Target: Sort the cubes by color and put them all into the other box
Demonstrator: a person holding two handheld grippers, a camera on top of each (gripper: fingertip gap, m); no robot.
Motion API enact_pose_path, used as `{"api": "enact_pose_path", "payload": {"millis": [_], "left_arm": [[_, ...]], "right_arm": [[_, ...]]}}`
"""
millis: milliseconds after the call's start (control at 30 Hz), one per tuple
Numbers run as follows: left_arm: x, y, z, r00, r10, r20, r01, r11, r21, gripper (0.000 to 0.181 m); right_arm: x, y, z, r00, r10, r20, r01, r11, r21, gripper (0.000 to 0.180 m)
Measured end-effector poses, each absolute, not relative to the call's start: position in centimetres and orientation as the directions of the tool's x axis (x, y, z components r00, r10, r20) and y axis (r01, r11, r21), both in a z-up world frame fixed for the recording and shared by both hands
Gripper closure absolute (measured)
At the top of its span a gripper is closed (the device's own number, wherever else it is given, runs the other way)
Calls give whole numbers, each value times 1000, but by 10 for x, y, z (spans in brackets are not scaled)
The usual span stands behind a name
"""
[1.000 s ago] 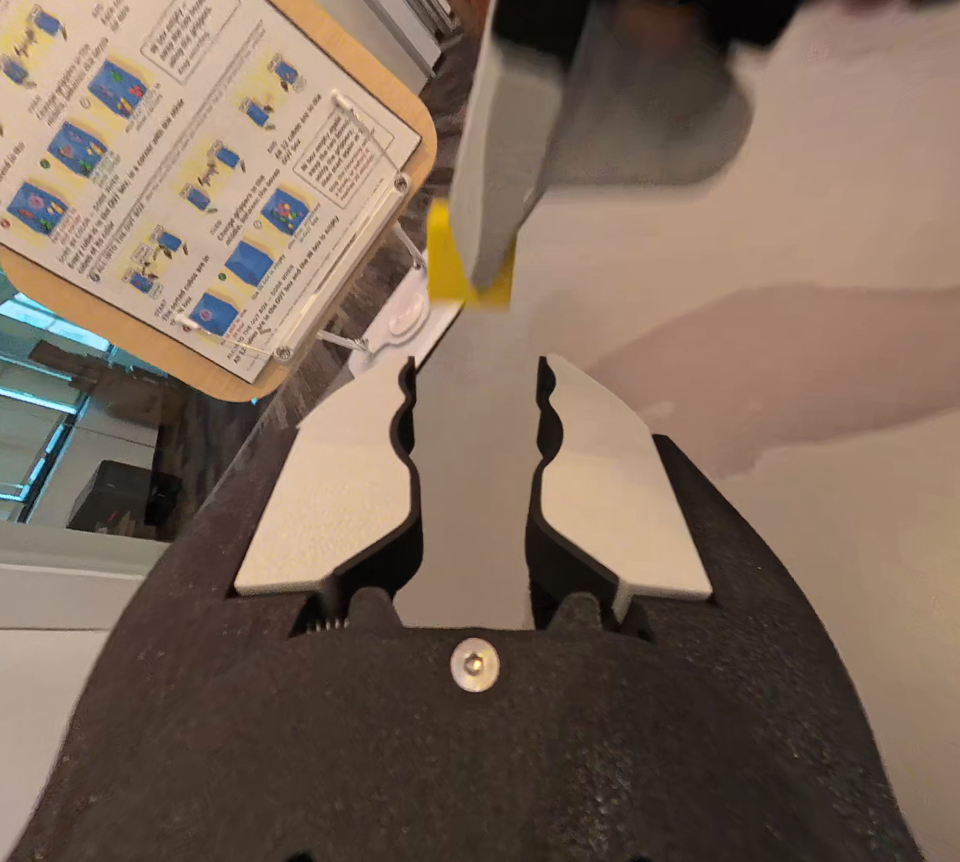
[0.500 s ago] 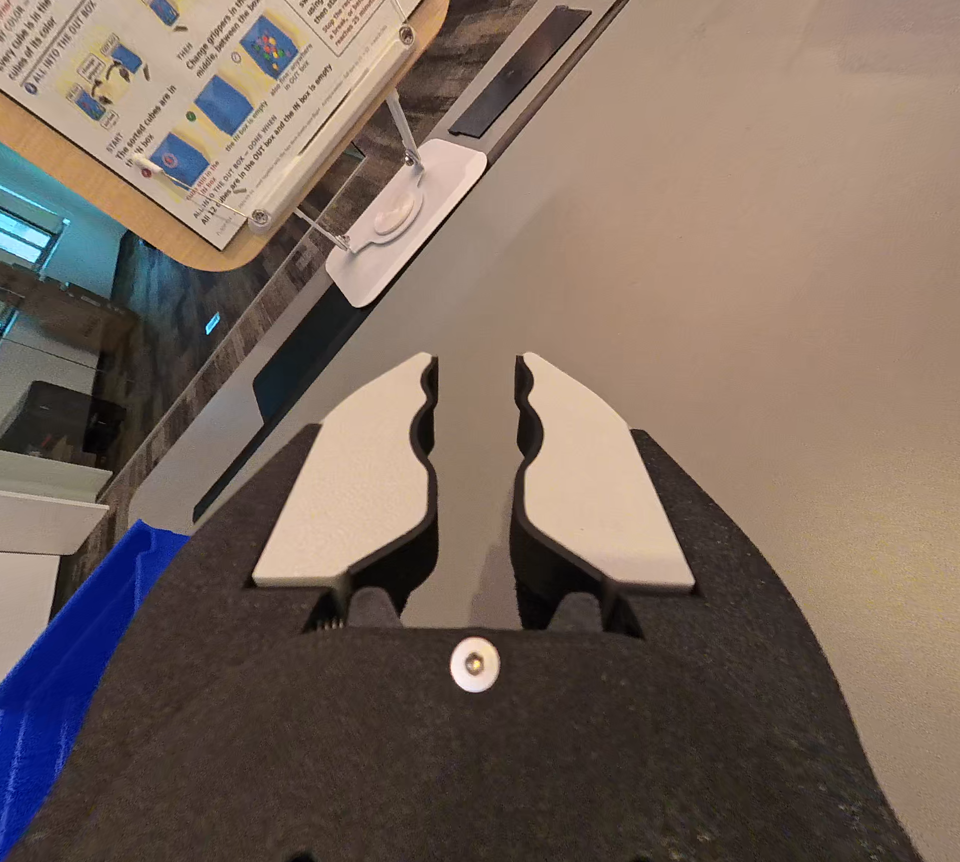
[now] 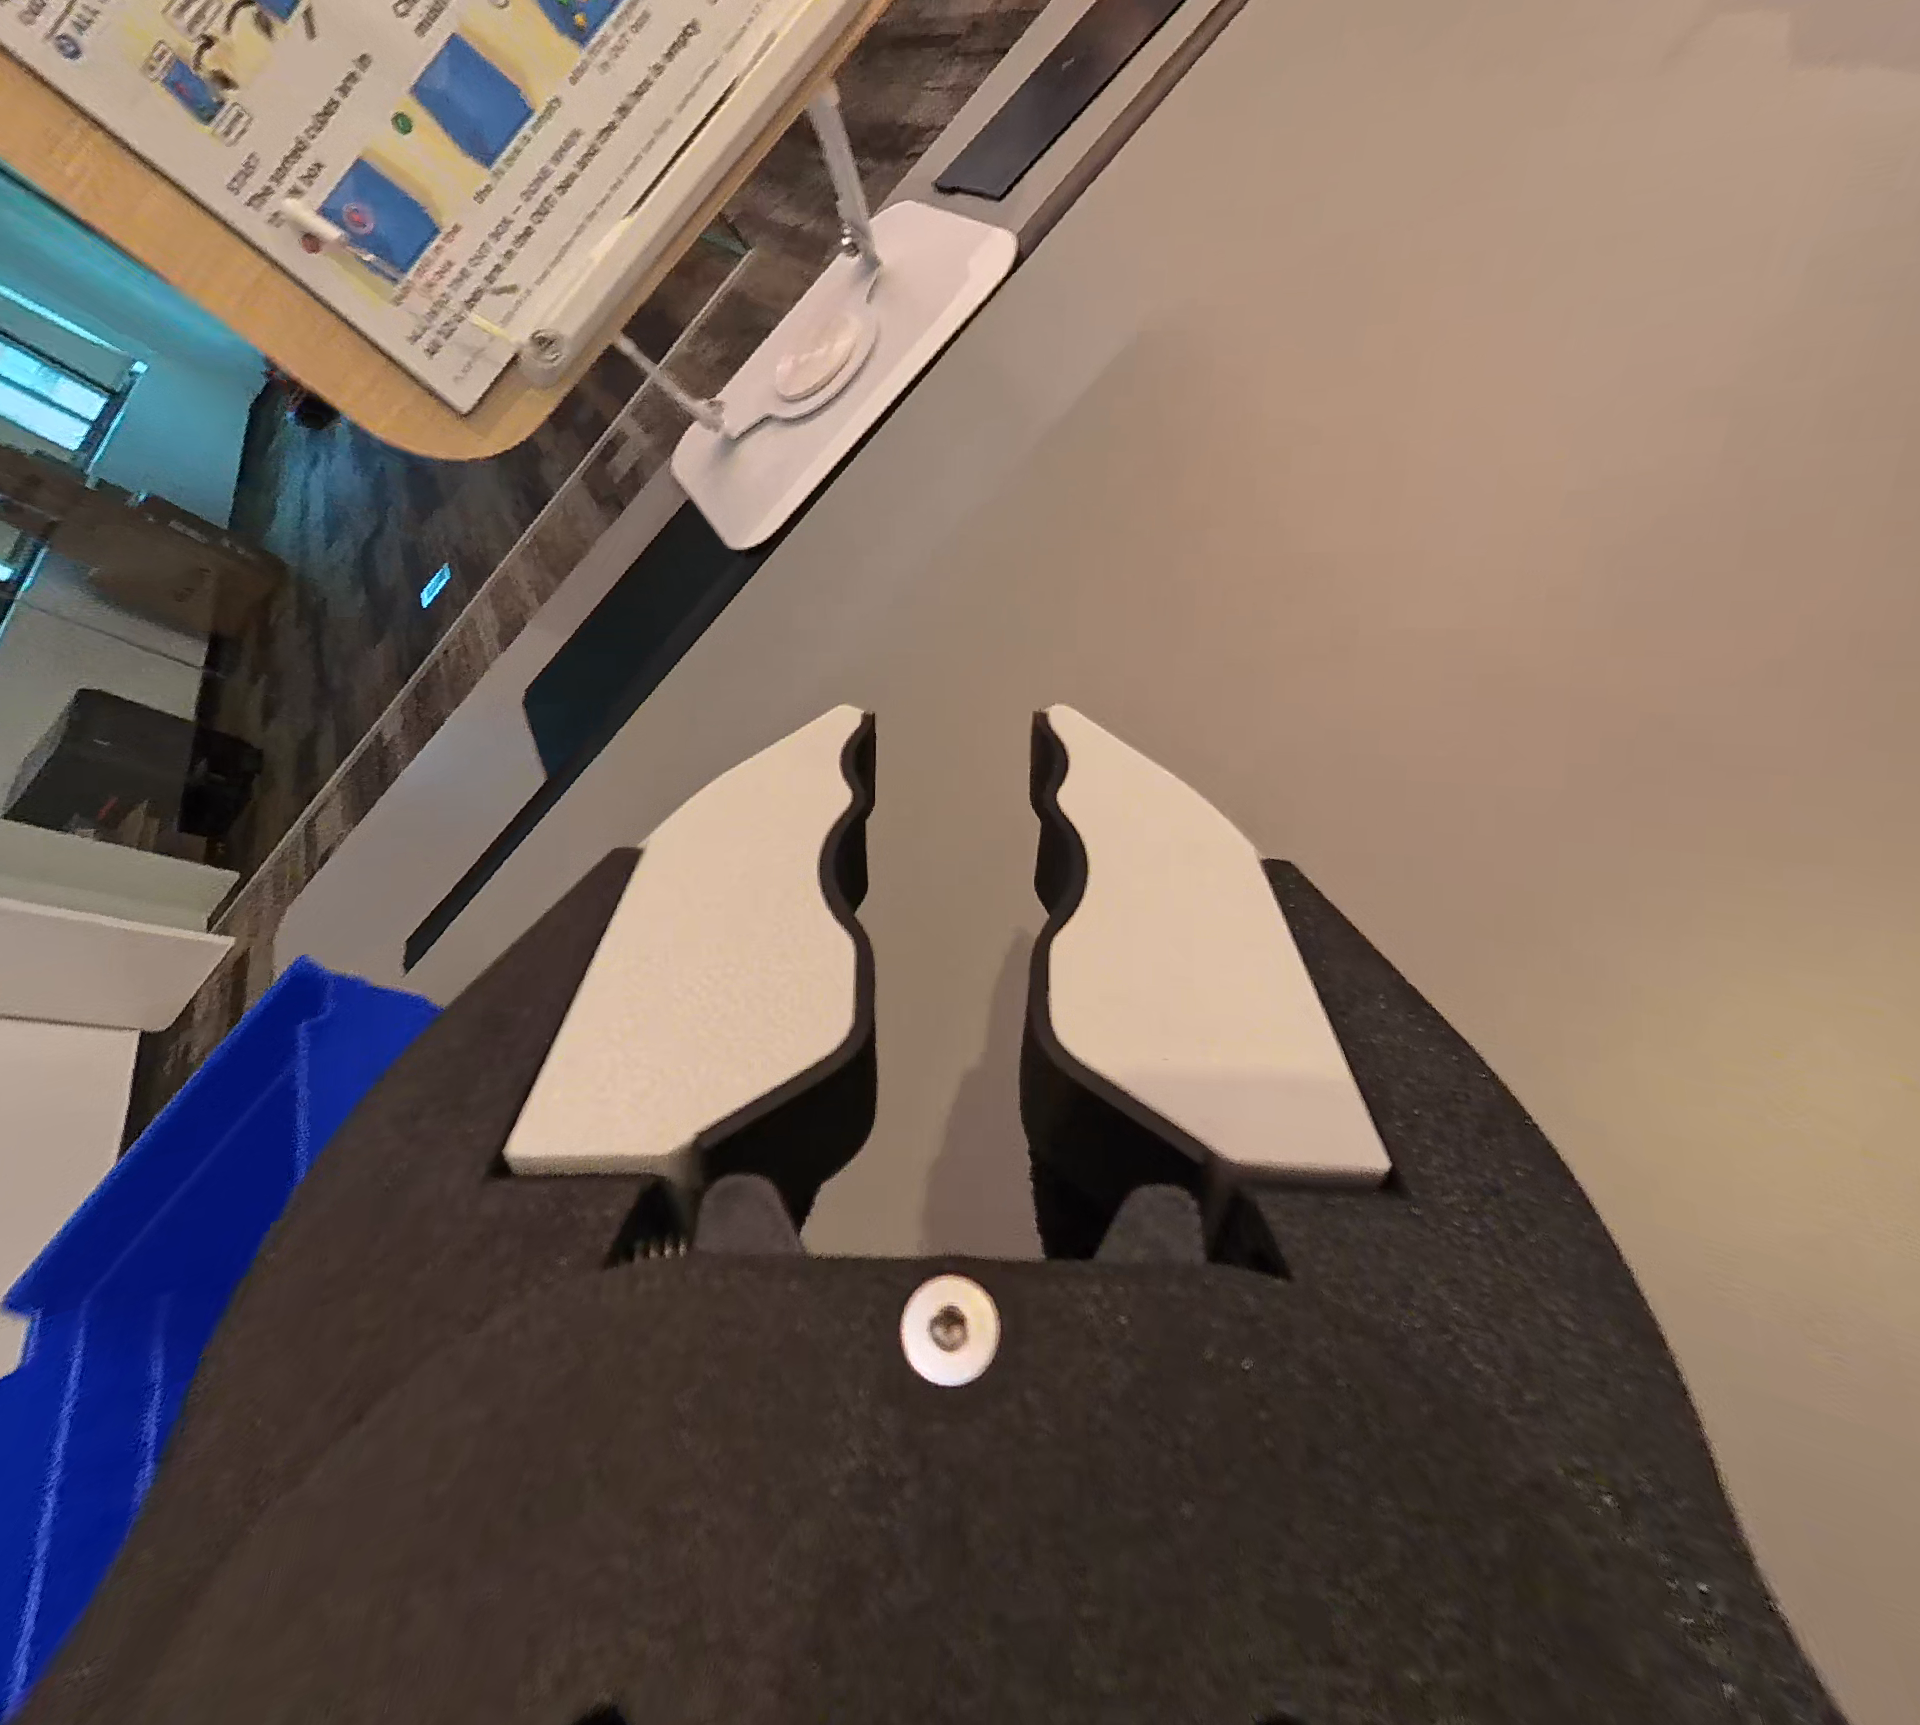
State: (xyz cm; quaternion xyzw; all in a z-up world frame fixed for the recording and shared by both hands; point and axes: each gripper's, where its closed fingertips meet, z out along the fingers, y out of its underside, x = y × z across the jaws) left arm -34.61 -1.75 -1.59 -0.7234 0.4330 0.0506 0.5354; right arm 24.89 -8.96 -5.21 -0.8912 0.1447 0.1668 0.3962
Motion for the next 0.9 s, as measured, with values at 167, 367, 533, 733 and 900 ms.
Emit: {"api": "enact_pose_path", "payload": {"millis": [167,367,533,733,900], "left_arm": [[-401,-12,-2,700,-475,-534,-655,-130,-744,153],[-542,1,16,769,-250,-588,-638,-362,-680,151],[-649,2,8,776,-307,-551,-607,-598,-523,157],[-737,-4,-39,669,-530,-522,-681,-718,-144,157],[-741,-28,-93,712,-647,-272,-666,-745,28,154]], "right_arm": [[262,-100,-18,924,-155,-349,-376,-530,-760,138],[253,-94,20,942,-74,-327,-329,-396,-857,141],[244,-82,22,946,-42,-322,-310,-410,-858,142],[231,-70,6,965,-13,-263,-233,-506,-830,142],[221,-67,-5,974,15,-228,-180,-565,-806,142]]}}
